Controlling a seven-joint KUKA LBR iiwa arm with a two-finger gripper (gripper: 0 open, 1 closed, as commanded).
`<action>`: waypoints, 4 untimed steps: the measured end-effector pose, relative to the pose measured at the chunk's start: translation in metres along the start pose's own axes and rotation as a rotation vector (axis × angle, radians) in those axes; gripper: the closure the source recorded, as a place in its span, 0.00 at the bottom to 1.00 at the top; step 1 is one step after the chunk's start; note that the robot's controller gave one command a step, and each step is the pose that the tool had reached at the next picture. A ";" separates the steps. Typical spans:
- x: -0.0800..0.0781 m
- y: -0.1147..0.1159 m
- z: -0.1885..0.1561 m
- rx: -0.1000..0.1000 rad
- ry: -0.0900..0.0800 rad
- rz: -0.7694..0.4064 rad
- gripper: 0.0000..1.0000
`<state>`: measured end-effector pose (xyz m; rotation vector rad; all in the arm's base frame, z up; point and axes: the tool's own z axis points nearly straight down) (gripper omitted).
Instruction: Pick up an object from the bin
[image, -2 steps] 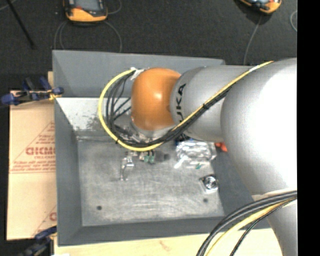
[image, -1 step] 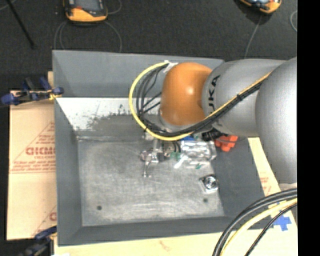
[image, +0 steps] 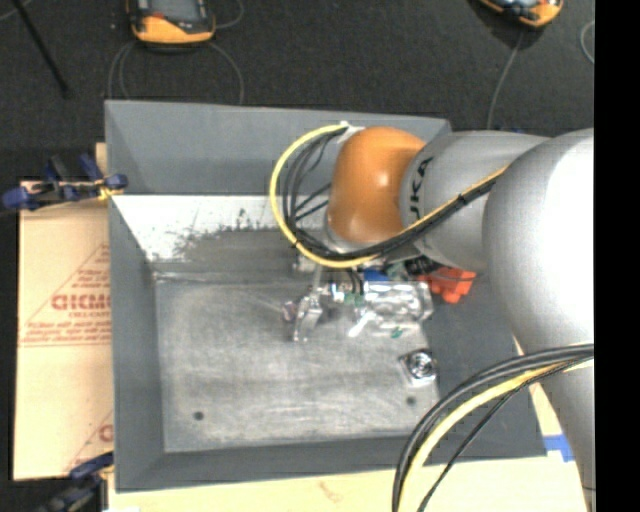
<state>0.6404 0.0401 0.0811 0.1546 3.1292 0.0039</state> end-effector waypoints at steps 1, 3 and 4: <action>-0.001 -0.001 0.001 0.000 -0.001 0.004 1.00; 0.002 0.023 -0.108 0.002 -0.001 -0.538 1.00; -0.006 0.024 -0.161 0.002 -0.003 -0.533 1.00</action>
Offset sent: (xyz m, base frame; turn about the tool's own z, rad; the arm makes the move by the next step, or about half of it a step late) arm 0.0000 0.0000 0.0000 0.0000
